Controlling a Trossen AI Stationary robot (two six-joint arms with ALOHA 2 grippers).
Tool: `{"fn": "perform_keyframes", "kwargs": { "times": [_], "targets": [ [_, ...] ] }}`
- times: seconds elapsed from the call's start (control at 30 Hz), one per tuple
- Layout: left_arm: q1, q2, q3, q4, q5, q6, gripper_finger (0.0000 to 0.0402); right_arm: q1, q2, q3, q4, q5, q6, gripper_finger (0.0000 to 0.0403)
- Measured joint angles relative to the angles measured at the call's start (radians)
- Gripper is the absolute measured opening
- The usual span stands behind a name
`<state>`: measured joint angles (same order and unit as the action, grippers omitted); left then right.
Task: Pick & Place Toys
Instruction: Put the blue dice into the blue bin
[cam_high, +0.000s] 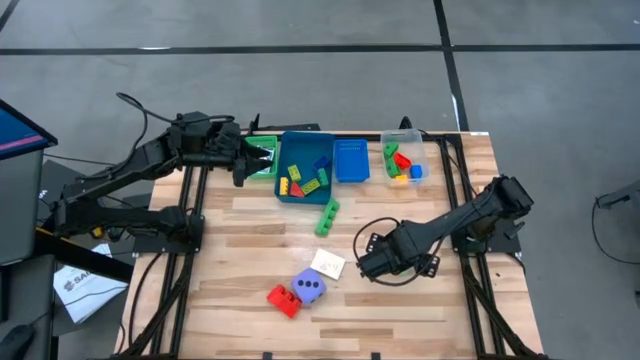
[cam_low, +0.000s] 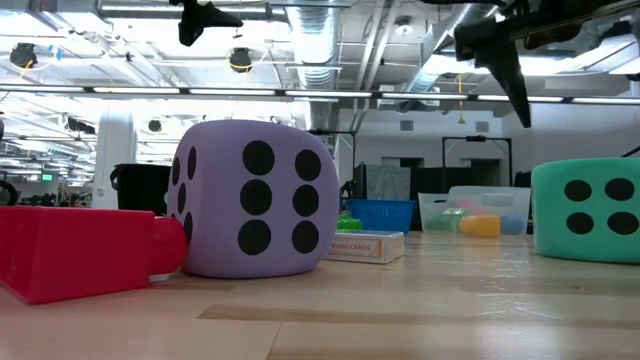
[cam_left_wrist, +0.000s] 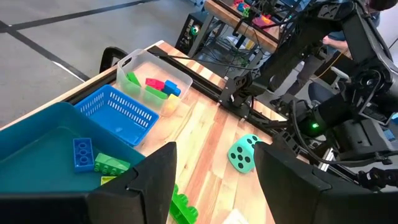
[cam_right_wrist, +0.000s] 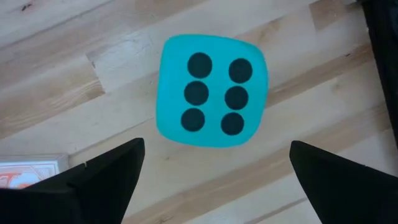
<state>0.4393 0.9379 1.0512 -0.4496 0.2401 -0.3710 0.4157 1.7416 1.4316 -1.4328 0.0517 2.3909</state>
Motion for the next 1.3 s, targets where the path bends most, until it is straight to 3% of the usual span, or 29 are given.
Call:
{"fn": "perform_keyframes", "kwargs": {
  "times": [0.47,0.87,1.3],
  "targets": [
    [0.0,0.0,0.0,0.0,0.0,0.0,0.0208,-0.026,0.032,0.0,0.006,-0.004,0.01,0.0396],
    [0.0,0.0,0.0,-0.036,0.0,0.0,0.0208,-0.025,0.201,0.001,0.107,-0.153,0.026,0.0396],
    [0.0,0.0,0.0,-0.04,0.0,0.001,0.0208,-0.025,0.175,0.002,0.05,-0.156,0.021,0.0397]
  ]
}}
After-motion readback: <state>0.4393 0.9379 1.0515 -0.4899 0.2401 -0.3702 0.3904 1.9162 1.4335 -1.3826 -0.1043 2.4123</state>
